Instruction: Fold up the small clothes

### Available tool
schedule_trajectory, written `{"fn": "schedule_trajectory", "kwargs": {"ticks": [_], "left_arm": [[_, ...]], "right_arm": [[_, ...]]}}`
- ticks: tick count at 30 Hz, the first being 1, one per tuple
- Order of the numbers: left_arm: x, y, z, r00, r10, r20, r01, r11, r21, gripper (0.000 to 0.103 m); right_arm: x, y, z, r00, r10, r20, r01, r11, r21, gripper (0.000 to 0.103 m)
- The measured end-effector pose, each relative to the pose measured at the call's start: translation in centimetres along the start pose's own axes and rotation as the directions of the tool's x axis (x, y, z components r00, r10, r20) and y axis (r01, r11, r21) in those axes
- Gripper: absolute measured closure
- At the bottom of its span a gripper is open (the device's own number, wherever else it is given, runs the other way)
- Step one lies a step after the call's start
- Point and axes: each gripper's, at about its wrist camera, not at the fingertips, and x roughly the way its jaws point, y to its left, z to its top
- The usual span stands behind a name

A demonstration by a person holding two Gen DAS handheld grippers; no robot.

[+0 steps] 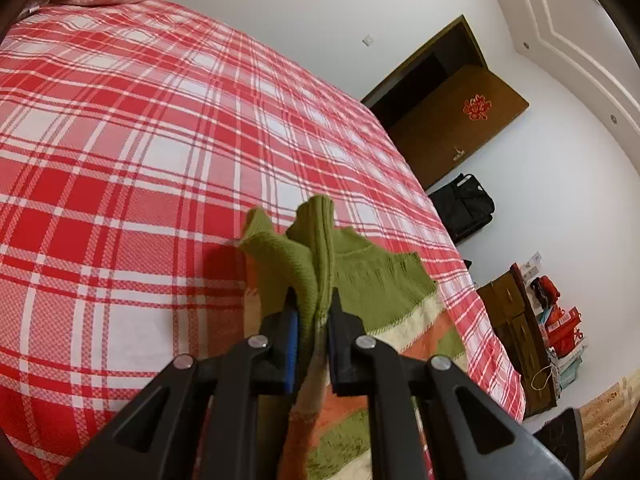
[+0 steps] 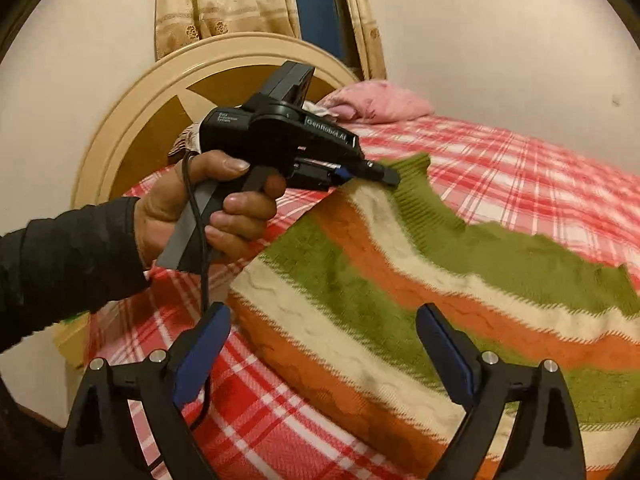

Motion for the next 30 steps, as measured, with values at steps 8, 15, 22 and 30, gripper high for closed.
{"fn": "schedule_trajectory", "kwargs": {"ticks": [8, 15, 22, 30], "left_arm": [[-0.4, -0.2, 0.7, 0.999, -0.001, -0.044, 0.003, 0.999, 0.037, 0.091], [-0.2, 0.5, 0.8, 0.998, -0.012, -0.057, 0.014, 0.999, 0.035, 0.091], [-0.3, 1.6, 0.9, 0.998, -0.028, -0.060, 0.029, 1.000, 0.013, 0.091], [-0.2, 0.8, 1.2, 0.998, -0.026, -0.048, 0.026, 1.000, -0.008, 0.091]], "right_arm": [[3.6, 3.5, -1.3, 0.962, -0.263, -0.077, 0.246, 0.952, -0.180, 0.009], [6.0, 10.5, -2.5, 0.955, -0.292, -0.060, 0.230, 0.849, -0.476, 0.009], [8.2, 11.7, -2.0, 0.934, -0.357, -0.014, 0.298, 0.801, -0.519, 0.093], [5.0, 6.8, -0.8, 0.943, -0.333, 0.006, 0.309, 0.870, -0.384, 0.096]]}}
